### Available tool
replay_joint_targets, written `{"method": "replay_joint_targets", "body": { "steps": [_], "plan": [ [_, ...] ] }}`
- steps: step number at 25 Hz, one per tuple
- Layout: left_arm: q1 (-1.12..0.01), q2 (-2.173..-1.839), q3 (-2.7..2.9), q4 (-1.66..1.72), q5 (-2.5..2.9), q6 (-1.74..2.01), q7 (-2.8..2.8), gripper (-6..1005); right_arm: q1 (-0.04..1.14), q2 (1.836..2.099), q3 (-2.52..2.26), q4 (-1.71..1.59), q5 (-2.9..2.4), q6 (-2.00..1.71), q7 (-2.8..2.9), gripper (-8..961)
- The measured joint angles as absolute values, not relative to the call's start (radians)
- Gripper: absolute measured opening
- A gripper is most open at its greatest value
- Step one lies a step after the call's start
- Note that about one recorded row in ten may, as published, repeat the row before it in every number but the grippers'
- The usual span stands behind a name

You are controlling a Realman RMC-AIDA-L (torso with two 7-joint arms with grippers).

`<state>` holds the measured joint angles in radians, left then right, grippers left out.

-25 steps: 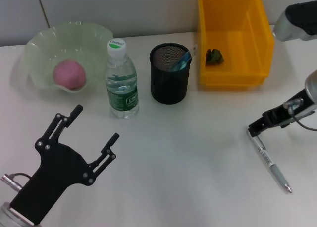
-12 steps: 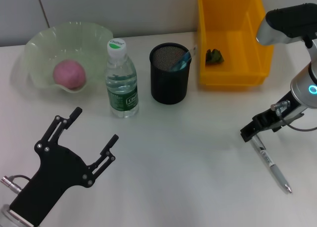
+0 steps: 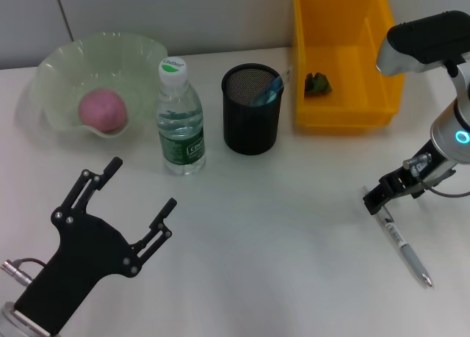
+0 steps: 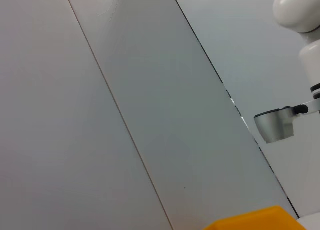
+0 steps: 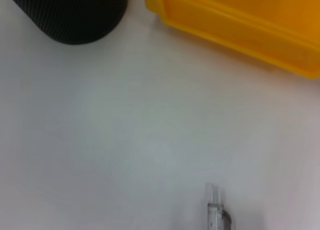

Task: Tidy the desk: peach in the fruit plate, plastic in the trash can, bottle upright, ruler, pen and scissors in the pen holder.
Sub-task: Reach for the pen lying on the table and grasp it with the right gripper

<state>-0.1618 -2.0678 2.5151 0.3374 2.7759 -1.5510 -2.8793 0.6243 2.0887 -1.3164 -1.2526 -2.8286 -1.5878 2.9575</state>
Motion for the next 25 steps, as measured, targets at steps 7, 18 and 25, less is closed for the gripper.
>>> {"method": "replay_joint_targets", "body": {
  "steps": [7,18,25],
  "plan": [
    [-0.163,-2.068,2.516,0.337,2.776,-1.552,-2.879,783,0.635,2.086,-1.316,-1.218,-2.831,-1.570,2.958,772],
    [-0.162,-2.068,2.519,0.337,2.777,-1.561,-2.879,783,0.652,2.087,-1.324,-1.192,-2.850,-1.550,2.957,760],
    [-0.161,-2.066,2.520,0.337,2.777,-1.566,-2.879,783,0.660,2.088,-1.325,-1.174,-2.849,-1.547,2.957,753]
  ]
}}
